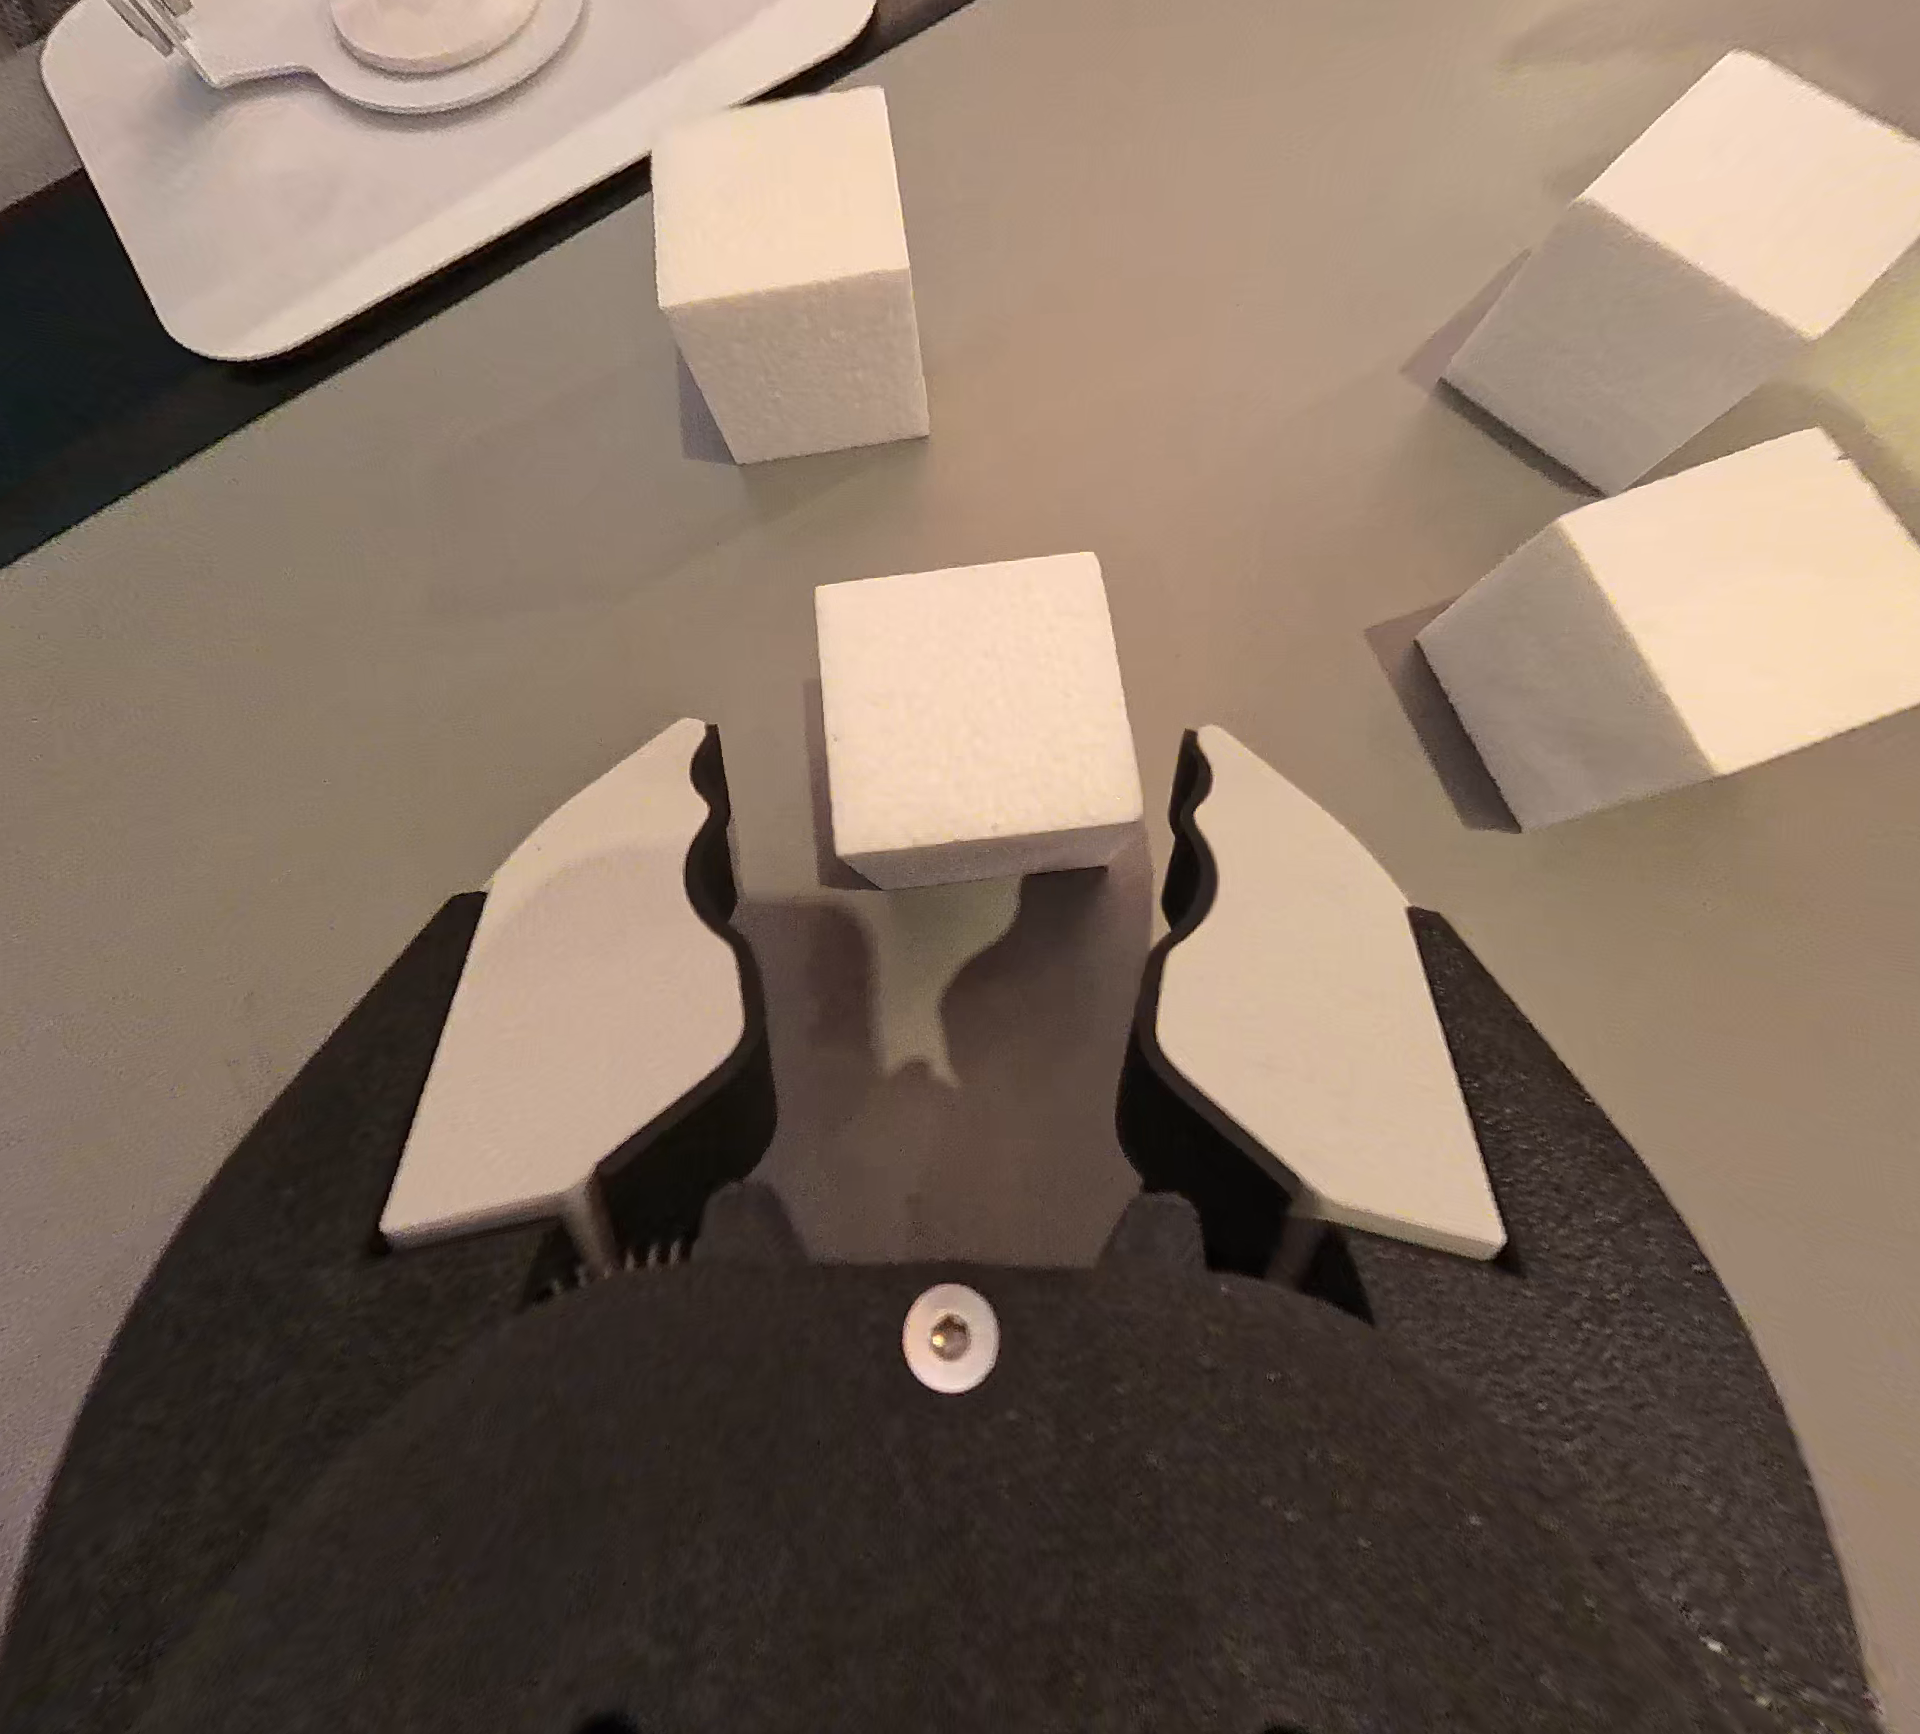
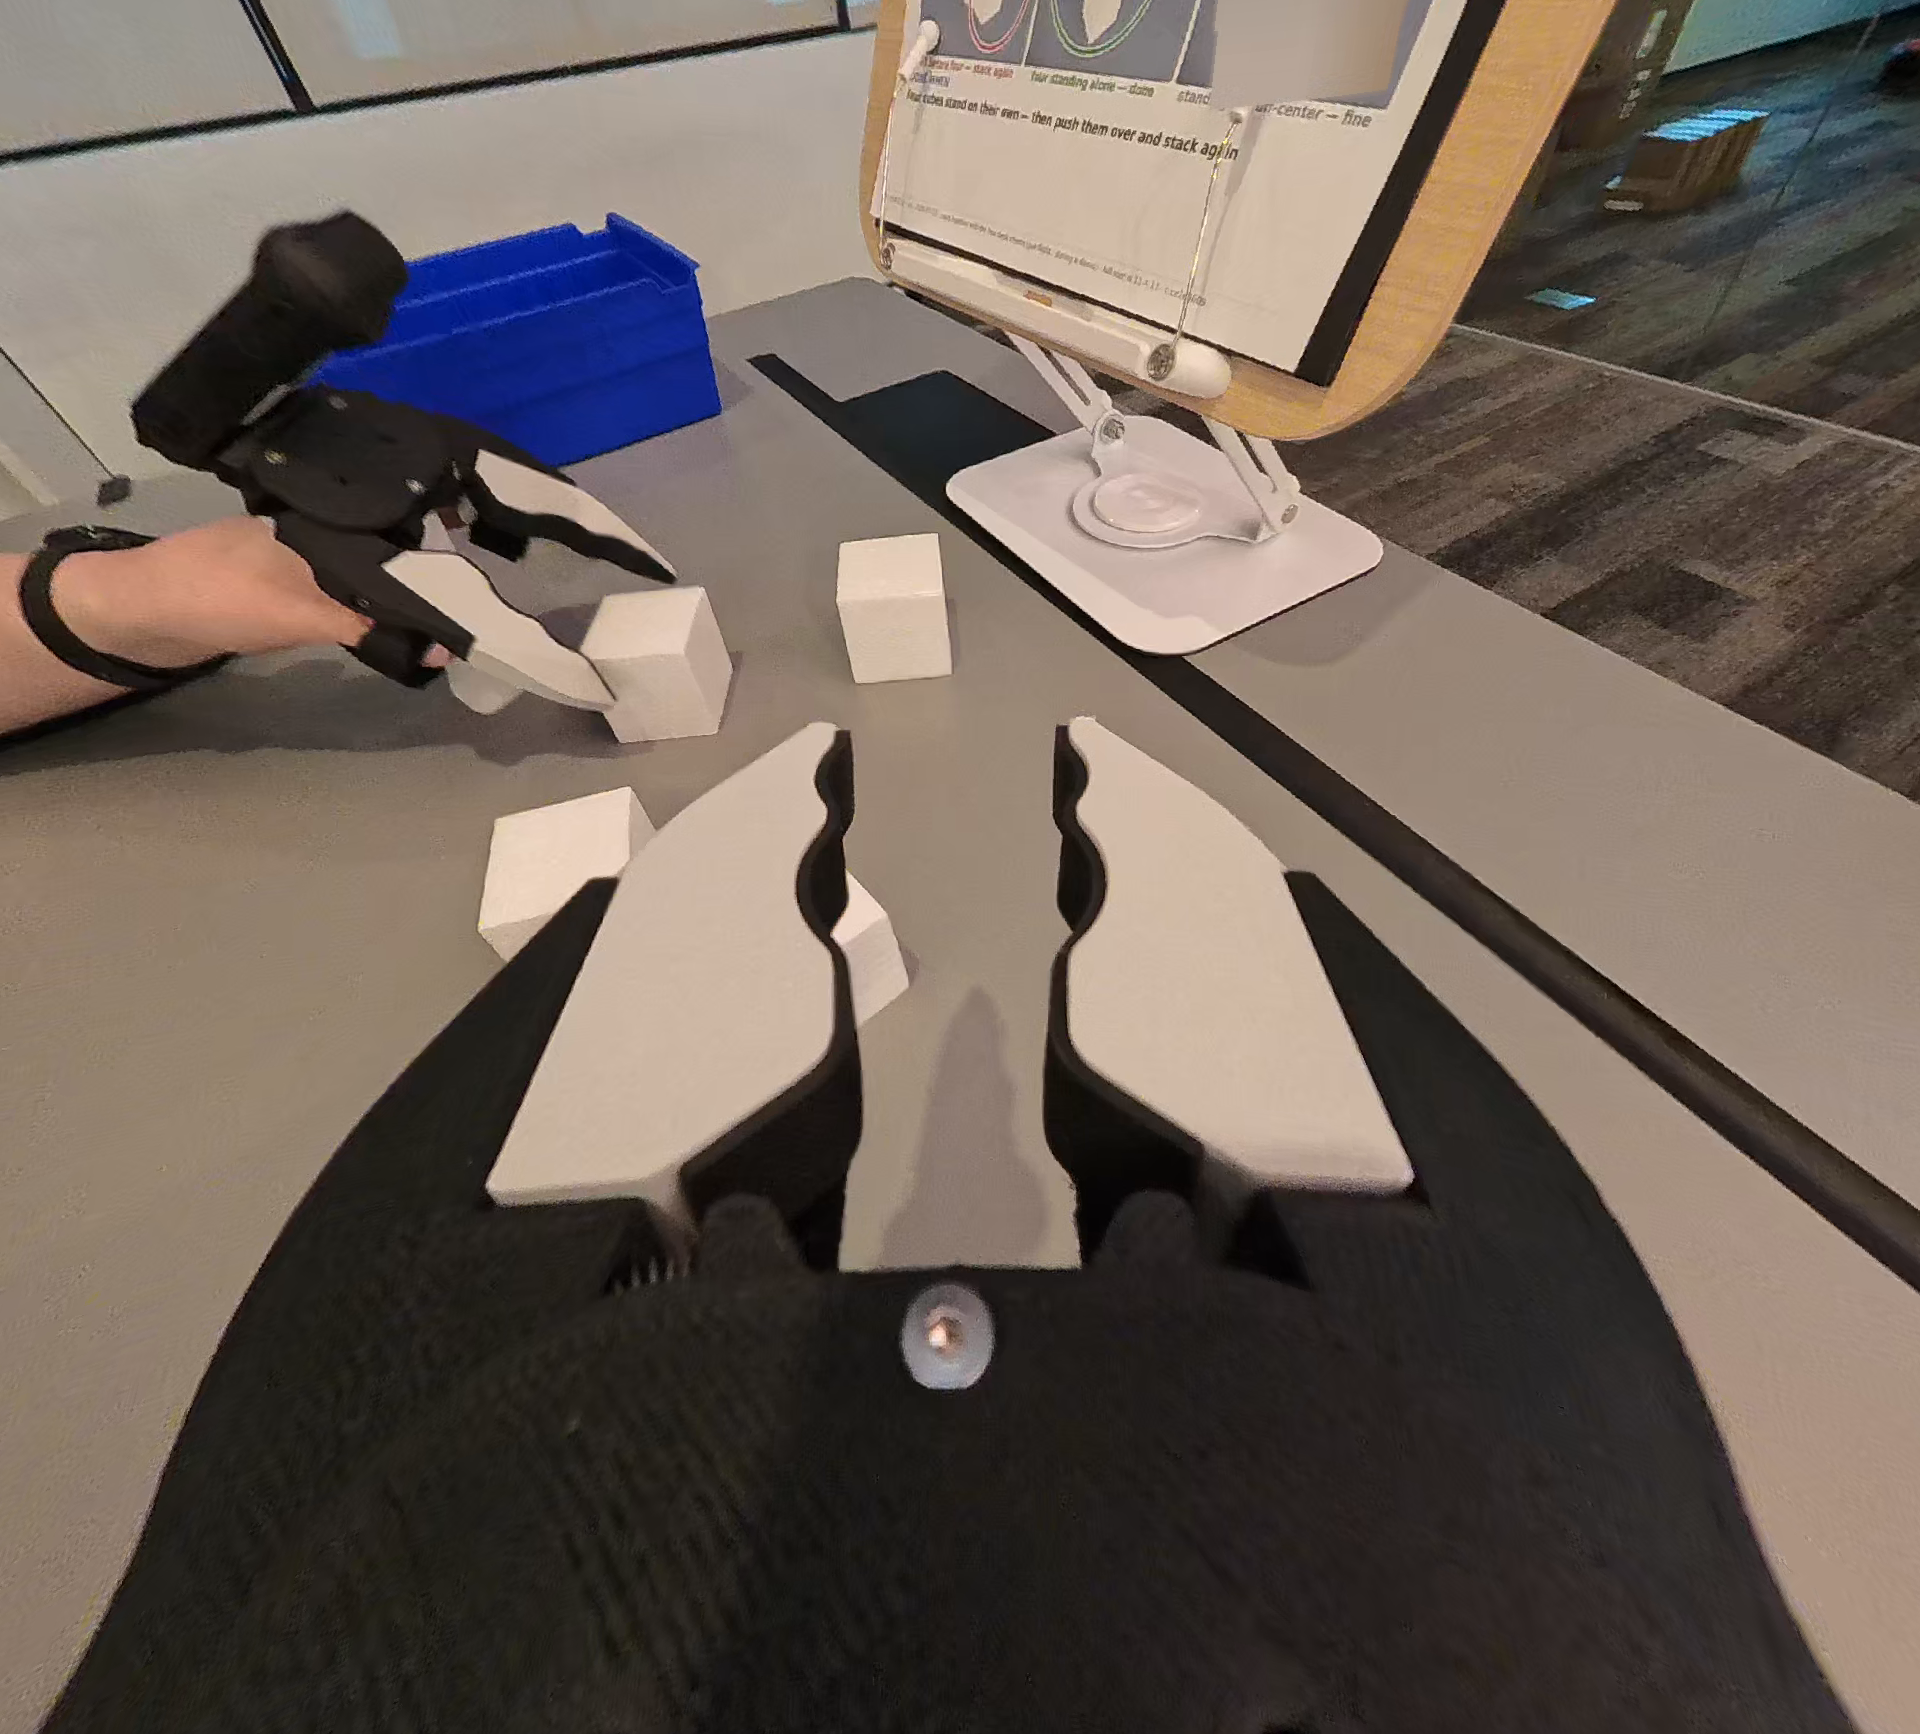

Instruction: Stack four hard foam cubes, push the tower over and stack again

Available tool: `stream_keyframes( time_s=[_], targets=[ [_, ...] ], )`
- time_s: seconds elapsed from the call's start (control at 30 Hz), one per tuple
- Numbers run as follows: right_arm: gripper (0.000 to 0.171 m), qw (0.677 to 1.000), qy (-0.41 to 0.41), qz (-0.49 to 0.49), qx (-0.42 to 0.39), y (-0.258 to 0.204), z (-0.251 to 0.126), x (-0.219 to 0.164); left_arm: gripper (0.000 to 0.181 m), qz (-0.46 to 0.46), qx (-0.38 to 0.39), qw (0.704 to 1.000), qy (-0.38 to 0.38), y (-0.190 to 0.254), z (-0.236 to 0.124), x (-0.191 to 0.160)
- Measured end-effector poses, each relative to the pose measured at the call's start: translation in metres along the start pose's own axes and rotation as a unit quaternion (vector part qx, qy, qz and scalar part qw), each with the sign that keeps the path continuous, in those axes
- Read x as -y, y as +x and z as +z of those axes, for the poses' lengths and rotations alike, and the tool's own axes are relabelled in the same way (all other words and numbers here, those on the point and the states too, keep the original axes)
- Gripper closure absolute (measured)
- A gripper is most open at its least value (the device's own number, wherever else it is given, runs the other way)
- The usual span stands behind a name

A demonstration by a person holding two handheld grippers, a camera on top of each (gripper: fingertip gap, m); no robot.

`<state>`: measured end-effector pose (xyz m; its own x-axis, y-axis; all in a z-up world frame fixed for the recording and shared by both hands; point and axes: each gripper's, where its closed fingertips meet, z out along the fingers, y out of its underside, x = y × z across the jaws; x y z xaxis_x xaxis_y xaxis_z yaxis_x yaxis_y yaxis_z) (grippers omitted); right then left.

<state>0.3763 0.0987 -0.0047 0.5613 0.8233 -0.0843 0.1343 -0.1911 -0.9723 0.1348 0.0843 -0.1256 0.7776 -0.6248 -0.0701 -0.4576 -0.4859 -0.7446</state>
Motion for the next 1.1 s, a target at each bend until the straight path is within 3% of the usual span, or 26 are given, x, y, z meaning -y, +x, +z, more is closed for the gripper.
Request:
stream_keyframes(
  time_s=[0.17, 0.27, 0.43, 0.57, 0.7, 0.8, 1.1],
  targets=[
    [0.134, 1.000, 0.008, 0.002, -0.003, 0.003, -0.004, 0.001, 0.122, 0.015, 0.002, 1.000, -0.016, 0.000, 0.009, -0.007],
    [0.134, 1.000, 0.016, 0.009, 0.001, 0.004, -0.007, 0.003, 0.122, 0.012, -0.008, 1.000, -0.023, -0.002, 0.007, -0.006],
    [0.134, 1.000, 0.022, 0.013, 0.004, 0.004, -0.010, 0.003, 0.122, 0.025, -0.113, 0.993, 0.039, 0.013, -0.025, 0.033],
    [0.134, 0.999, 0.043, 0.008, 0.021, -0.001, -0.014, 0.011, 0.122, 0.106, -0.297, 0.941, 0.125, 0.069, -0.066, 0.074],
    [0.135, 0.998, 0.064, 0.008, 0.028, -0.002, -0.019, 0.017, 0.122, 0.281, -0.354, 0.879, 0.152, 0.109, -0.070, 0.082],
    [0.135, 0.998, 0.060, 0.023, 0.025, 0.003, -0.022, 0.013, 0.122, 0.327, -0.386, 0.851, 0.143, 0.133, -0.061, 0.081],
    [0.135, 0.996, 0.067, 0.040, 0.043, 0.004, -0.021, 0.010, 0.122, 0.373, -0.415, 0.828, 0.051, 0.142, -0.032, 0.052]
  ],
)
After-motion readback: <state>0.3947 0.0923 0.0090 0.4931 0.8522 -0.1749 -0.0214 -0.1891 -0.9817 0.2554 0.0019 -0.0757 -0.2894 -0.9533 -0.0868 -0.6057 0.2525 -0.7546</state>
